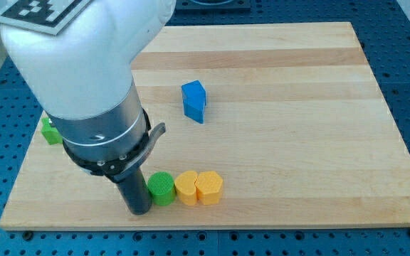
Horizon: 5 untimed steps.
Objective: Move your arm towards the green star
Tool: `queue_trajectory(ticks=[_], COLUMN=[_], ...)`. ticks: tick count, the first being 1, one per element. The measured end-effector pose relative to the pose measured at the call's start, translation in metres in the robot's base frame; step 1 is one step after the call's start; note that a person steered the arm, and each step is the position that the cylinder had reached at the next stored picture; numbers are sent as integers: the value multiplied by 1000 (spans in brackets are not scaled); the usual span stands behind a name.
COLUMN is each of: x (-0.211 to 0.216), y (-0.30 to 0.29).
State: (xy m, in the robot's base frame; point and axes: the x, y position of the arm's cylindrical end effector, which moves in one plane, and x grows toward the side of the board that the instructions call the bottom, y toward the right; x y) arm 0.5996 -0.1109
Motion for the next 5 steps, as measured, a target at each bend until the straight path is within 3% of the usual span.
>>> queue_trajectory(ticks=[1, 2, 5], x=[-4, -36, -181], y=[-30, -50, -83])
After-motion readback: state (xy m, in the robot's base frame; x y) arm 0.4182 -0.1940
